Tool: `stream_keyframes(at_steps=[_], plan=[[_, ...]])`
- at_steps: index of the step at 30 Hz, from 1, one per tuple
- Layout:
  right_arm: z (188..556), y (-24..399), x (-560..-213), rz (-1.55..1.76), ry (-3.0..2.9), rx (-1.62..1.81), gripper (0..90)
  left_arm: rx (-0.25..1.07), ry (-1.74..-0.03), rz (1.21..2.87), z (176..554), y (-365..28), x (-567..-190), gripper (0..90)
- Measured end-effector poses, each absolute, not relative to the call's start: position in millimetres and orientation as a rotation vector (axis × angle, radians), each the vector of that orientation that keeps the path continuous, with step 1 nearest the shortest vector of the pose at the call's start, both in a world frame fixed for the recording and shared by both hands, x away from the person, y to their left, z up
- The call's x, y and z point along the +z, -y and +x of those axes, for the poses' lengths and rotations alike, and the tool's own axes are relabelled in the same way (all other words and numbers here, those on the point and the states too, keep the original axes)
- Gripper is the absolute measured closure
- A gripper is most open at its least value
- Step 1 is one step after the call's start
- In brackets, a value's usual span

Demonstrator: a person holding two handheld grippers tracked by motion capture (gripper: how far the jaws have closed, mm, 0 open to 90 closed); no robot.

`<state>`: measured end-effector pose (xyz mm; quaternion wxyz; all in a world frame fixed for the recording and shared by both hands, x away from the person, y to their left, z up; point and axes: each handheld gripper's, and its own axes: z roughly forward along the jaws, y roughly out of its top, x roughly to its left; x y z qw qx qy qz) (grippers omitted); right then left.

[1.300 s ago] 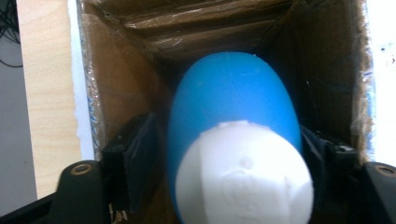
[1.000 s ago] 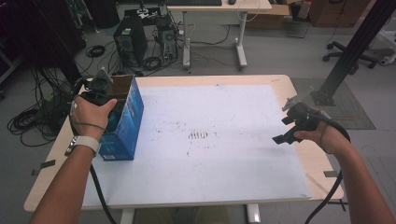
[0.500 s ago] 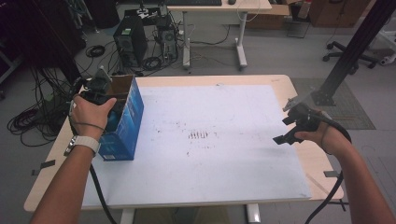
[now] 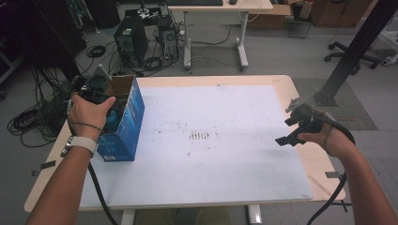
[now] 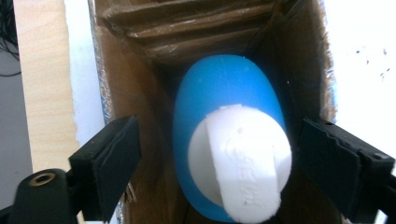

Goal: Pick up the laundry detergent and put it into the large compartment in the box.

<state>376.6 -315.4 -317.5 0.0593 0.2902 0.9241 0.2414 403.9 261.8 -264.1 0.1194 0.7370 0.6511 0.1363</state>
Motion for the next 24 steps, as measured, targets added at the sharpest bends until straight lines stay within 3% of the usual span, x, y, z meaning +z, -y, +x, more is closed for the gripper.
stream_keyframes(at_steps=[24], plan=[[374.1,315.1,-313.5,0.875,-2.794,0.730,7.8,0.394,-1.798,2.231,398.3,-245.9,-236.4,10.4]])
